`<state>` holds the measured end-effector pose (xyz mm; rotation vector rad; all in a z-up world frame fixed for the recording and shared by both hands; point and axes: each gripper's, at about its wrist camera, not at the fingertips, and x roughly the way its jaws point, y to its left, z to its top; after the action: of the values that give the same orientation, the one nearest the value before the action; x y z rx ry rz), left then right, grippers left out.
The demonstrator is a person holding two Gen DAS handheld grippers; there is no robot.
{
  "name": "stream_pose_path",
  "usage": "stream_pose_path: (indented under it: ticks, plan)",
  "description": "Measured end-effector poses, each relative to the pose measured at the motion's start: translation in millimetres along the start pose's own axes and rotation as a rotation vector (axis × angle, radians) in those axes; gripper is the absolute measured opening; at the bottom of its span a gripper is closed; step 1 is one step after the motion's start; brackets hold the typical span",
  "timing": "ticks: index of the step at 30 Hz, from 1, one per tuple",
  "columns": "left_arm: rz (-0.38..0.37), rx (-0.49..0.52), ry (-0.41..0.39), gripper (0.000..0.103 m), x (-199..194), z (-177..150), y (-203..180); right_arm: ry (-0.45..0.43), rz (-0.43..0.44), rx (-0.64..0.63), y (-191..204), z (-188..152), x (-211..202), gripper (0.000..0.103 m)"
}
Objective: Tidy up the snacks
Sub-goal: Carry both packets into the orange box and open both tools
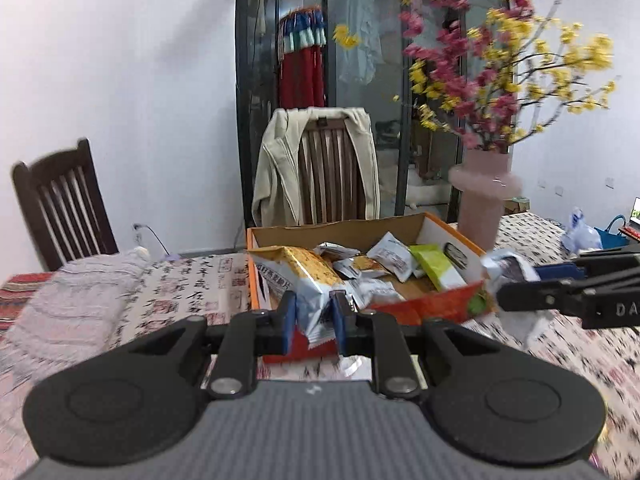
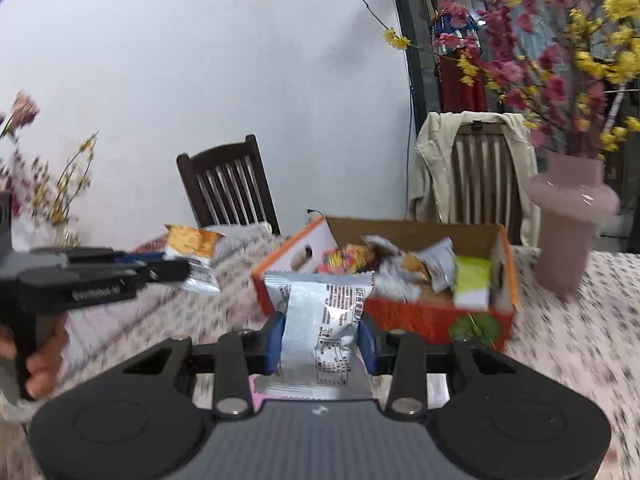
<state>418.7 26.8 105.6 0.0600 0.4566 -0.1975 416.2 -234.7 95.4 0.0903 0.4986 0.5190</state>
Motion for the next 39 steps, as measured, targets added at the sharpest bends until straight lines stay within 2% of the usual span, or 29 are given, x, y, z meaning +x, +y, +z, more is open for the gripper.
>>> stream_pose_path:
  ticks: [5, 10, 12, 15, 16, 18, 20, 23, 25, 26, 29, 33, 39]
  plan:
    - [0.022, 0.0, 0.06, 0.02, 70, 15, 13, 0.049, 0.048, 0.134, -24, 38, 77, 0.038]
    - [0.01, -0.033, 0.139, 0.02, 128, 13, 22, 0.09, -0.037, 0.132, -35, 51, 149, 0.038]
    - [0.006, -0.044, 0.149, 0.021, 140, 9, 26, 0.112, -0.063, 0.144, -42, 49, 173, 0.038]
    - [-0.001, -0.071, 0.171, 0.036, 146, 1, 33, 0.149, -0.078, 0.152, -45, 40, 201, 0.038]
    - [0.001, -0.076, 0.163, 0.047, 143, 0, 36, 0.16, -0.076, 0.156, -45, 36, 208, 0.038]
    - [-0.015, -0.07, 0.142, 0.052, 133, -2, 39, 0.182, -0.063, 0.17, -45, 28, 218, 0.039]
    - [0.023, -0.074, 0.129, 0.065, 122, -1, 41, 0.193, -0.042, 0.18, -43, 21, 221, 0.04]
    - [0.041, -0.102, 0.118, 0.069, 108, 4, 50, 0.215, -0.027, 0.182, -40, 17, 224, 0.047]
    - [0.046, -0.111, 0.11, 0.07, 96, 7, 50, 0.199, -0.021, 0.196, -39, 20, 217, 0.061]
    - [0.051, -0.109, 0.105, 0.072, 91, 9, 49, 0.184, -0.023, 0.2, -39, 22, 211, 0.063]
    - [0.059, -0.093, 0.086, 0.077, 76, 13, 43, 0.151, -0.045, 0.183, -36, 30, 191, 0.065]
    - [0.072, -0.076, 0.077, 0.08, 52, 13, 30, 0.12, -0.067, 0.135, -31, 37, 157, 0.073]
    - [0.068, -0.083, 0.071, 0.093, 5, 2, 6, 0.078, -0.106, 0.032, -19, 32, 90, 0.086]
